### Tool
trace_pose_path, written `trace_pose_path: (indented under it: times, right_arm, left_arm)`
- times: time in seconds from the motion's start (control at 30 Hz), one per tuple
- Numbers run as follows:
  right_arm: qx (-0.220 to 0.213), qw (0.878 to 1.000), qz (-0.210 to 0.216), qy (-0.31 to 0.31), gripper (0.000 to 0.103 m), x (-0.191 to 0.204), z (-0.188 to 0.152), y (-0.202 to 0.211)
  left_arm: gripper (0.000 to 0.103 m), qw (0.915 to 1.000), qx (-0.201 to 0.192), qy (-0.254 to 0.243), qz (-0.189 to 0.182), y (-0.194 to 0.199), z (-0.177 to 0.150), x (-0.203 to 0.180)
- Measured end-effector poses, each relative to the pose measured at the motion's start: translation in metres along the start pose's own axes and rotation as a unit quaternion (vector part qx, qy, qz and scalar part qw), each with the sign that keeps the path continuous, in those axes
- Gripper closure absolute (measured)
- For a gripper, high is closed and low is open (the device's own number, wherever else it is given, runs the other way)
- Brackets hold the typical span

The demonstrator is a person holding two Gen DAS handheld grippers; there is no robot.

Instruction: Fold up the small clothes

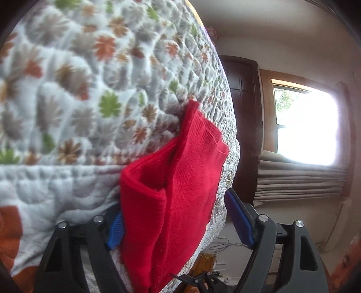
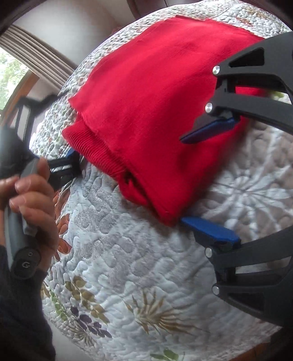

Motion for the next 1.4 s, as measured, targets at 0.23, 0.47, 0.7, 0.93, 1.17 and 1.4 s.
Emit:
trace_pose_path:
  times: [0.23,0.47,0.7,0.93,1.17,1.4]
  right_arm:
    - [-0.019,1.000,0.000,0.002,0.038,0.001,0.015,-0.017]
    - [-0.024,1.000,-0.012,-0.002,0.041,-0.001,0.031,-0.027]
    - [-0.032,0.999,-0.023,-0.003,0.048,0.005,0.032,-0.024]
    - [-0.025,0.999,-0.002,-0.032,0.092,0.001,0.035,-0.014]
    - [-0.039,0.995,0.024,-0.089,0.096,-0.021,0.049,0.028]
    - [-0.066,0.981,0.058,-0.174,0.096,-0.062,0.059,0.083]
  left_arm:
    - [0.022,0.9995,0.009,-0.026,0.018,-0.014,0.004,-0.019]
    - [0.051,0.9978,0.045,-0.035,0.034,-0.036,0.007,-0.026]
    - [0.055,0.9972,0.054,-0.028,0.043,-0.036,0.011,-0.023]
    - [0.084,0.9945,0.054,-0.014,0.089,-0.030,0.011,-0.019]
    - [0.086,0.9921,0.050,-0.015,0.115,-0.025,0.013,-0.060]
    - [0.086,0.9886,0.041,-0.010,0.144,-0.029,0.019,-0.115]
Point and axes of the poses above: each gripper's, at about its wrist camera, not at the fingertips, and y roughly against the way its jaws point, x to its left, z to its top, the point moved 2 cm from there along -y, roughly the way its jaws point, and after that the axes turned 11 degrees about -y, right-handed, at the moved point
